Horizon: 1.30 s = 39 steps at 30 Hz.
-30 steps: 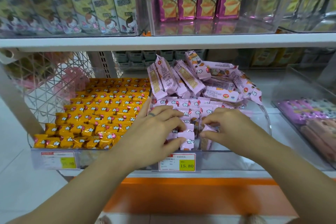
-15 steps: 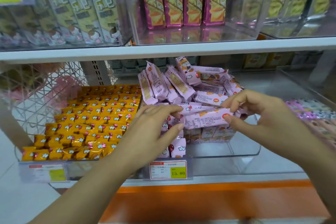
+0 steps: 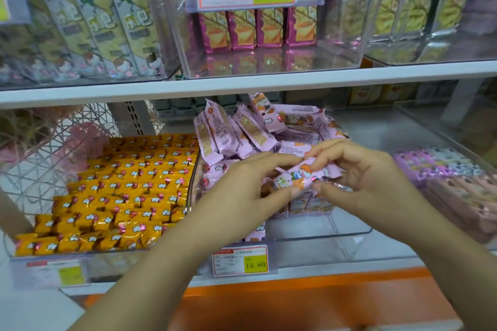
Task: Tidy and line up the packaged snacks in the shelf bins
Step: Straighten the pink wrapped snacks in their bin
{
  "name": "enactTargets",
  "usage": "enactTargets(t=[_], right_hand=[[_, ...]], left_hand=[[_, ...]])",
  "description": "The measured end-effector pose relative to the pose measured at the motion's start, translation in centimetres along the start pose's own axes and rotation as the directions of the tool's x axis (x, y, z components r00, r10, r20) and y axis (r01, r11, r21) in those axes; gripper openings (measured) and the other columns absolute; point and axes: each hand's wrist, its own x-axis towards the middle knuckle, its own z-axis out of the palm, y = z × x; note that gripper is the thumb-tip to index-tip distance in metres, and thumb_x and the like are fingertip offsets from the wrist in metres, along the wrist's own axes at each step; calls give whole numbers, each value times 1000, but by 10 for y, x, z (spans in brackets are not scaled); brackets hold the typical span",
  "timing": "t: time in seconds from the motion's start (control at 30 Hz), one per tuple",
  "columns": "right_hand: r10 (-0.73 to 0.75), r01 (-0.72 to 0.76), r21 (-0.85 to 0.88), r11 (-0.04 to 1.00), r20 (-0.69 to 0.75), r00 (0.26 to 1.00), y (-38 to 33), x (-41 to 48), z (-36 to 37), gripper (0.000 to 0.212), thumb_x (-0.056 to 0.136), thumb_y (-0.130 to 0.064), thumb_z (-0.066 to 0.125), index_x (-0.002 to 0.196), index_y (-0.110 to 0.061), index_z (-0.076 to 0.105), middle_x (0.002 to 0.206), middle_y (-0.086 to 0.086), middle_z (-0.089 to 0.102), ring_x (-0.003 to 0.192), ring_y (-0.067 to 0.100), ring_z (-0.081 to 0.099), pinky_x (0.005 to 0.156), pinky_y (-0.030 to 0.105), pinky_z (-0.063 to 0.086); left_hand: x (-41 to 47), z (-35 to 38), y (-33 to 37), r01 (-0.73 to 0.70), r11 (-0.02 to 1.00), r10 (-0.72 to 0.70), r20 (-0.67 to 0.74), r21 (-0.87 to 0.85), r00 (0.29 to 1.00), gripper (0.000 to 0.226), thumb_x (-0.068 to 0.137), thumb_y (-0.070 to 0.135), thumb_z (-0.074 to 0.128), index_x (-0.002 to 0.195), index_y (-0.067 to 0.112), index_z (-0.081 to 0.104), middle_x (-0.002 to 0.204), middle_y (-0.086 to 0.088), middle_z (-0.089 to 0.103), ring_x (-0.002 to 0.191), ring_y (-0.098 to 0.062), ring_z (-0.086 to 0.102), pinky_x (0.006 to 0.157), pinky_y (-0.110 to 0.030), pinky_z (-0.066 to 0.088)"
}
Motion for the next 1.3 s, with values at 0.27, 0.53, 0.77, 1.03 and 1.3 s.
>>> enactTargets(t=[0.27, 0.53, 0.77, 1.03, 1.3], right_hand=[[-65, 36, -214, 976, -131, 989, 1, 1, -9, 29, 74, -14, 67, 98, -30, 64, 110, -11, 64, 105, 9, 60, 83, 17, 49], [196, -418, -359, 835, -516, 834, 38, 12, -23, 65, 76, -34, 75, 132, -18, 45, 115, -4, 51, 95, 15, 50, 77, 31, 41], [129, -444, -403, 800, -607, 784, 40, 16, -20, 34, 78, -23, 74, 111, -19, 68, 95, -2, 68, 79, 17, 58, 69, 28, 43], [-178, -122, -384, 915, -659, 731, 26, 4, -27, 26, 84, -8, 59, 102, -27, 58, 101, 5, 60, 85, 24, 63, 72, 37, 53], [-320, 78, -507, 859, -410, 854, -4, -6, -16, 14, 84, -20, 62, 92, -18, 50, 83, -8, 54, 79, 1, 52, 73, 7, 39]], left_hand=[[-1, -2, -1, 36, 991, -43, -47, -130, 998, 46, 84, 31, 68, 116, 53, 44, 102, 28, 55, 94, 12, 47, 70, -6, 42], [-3, -3, -2, -29, 971, -26, -225, -238, 974, 48, 75, 47, 72, 108, 69, 45, 105, 34, 53, 97, 2, 55, 85, -38, 55], [-4, -1, 0, -7, 973, -38, -194, -230, 980, 59, 71, 50, 65, 124, 55, 41, 115, 23, 59, 105, -5, 60, 94, -38, 50], [-5, 2, -4, 4, 999, -14, -203, -49, 979, 60, 76, 44, 70, 112, 69, 28, 108, 40, 48, 97, 14, 52, 81, -6, 43], [-12, 9, -14, 14, 958, -7, -23, 286, 1000, 43, 83, 55, 60, 123, 48, 46, 107, 22, 55, 102, 1, 43, 98, -21, 32]])
